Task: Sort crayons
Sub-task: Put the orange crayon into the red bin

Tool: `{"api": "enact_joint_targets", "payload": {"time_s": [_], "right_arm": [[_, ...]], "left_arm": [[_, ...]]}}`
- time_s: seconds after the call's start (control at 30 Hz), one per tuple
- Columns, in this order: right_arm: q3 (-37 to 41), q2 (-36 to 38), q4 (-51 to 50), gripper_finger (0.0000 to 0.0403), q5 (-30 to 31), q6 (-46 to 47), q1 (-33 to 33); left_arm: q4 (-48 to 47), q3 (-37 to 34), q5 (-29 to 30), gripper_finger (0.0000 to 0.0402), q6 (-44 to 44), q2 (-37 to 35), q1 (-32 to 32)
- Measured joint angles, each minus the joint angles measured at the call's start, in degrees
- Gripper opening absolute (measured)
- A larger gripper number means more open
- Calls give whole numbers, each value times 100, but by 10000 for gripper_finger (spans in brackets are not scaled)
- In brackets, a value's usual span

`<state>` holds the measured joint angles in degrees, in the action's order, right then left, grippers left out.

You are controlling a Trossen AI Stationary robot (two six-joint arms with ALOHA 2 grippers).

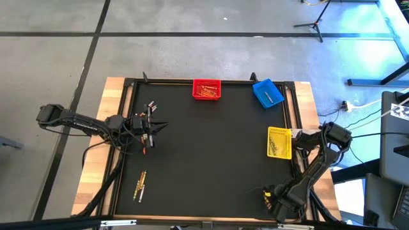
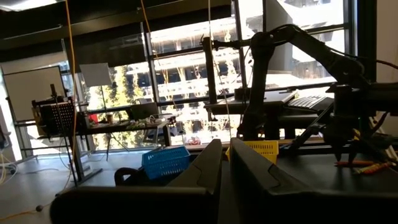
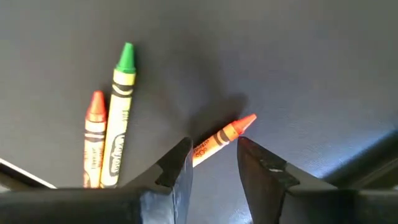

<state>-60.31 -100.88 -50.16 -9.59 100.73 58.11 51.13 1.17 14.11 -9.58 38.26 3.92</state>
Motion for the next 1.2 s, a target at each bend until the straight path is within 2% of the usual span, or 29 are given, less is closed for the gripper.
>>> {"api": "enact_joint_targets", "payload": {"time_s": [0.33,0.67,0.83,0.93,1.2], "right_arm": [[2,0,-82,124,-16,135,0],[15,-2,36,124,-9,982,0],[381,13,502,124,-429,1595,-12],[539,17,907,124,-413,1919,2],[548,12,968,112,-488,1468,-6]], "left_arm": [[0,-2,2,25,0,0,0],[0,-2,2,25,4,0,0],[0,-2,1,25,4,-1,0],[2,-2,2,25,7,-2,0],[58,-2,0,25,4,-2,-3]]}}
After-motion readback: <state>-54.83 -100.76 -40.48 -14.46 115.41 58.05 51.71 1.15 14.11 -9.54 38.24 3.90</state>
